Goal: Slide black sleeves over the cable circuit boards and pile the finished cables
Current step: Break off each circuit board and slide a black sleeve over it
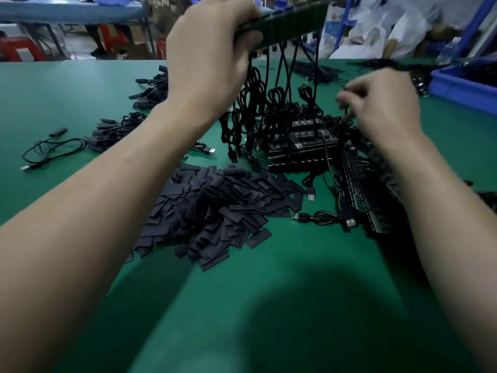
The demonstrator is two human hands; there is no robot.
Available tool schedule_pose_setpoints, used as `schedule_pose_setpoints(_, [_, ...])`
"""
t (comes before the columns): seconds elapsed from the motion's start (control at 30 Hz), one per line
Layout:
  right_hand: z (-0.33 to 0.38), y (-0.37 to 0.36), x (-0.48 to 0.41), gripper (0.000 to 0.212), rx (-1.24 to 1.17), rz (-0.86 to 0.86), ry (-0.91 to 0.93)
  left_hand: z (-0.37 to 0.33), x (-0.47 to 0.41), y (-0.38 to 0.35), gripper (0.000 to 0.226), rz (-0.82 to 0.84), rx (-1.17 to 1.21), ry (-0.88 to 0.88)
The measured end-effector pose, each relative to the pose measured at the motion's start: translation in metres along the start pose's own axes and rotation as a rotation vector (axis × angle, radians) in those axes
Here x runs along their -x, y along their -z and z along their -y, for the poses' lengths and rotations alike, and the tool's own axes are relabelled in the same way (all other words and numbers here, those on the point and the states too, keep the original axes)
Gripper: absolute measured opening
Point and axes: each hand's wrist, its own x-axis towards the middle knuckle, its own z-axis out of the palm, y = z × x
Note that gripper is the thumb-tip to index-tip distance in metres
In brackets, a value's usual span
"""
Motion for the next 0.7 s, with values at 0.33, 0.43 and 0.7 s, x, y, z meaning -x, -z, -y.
schedule_pose_setpoints(0.33, [0.000, 0.001, -0.030, 0.015, -0.486, -0.097, 0.033, 0.000, 0.004, 0.007, 0.029, 0.008, 0.082, -0.005])
schedule_pose_setpoints(0.43, [0.007, 0.008, -0.034, 0.015, -0.576, -0.086, 0.071, 0.000, 0.000, 0.009, 0.031, -0.001, 0.121, 0.031])
schedule_pose_setpoints(0.7, [0.014, 0.019, -0.039, 0.015, -0.676, 0.133, 0.076, 0.007, -0.001, 0.017, 0.035, -0.013, 0.201, 0.108])
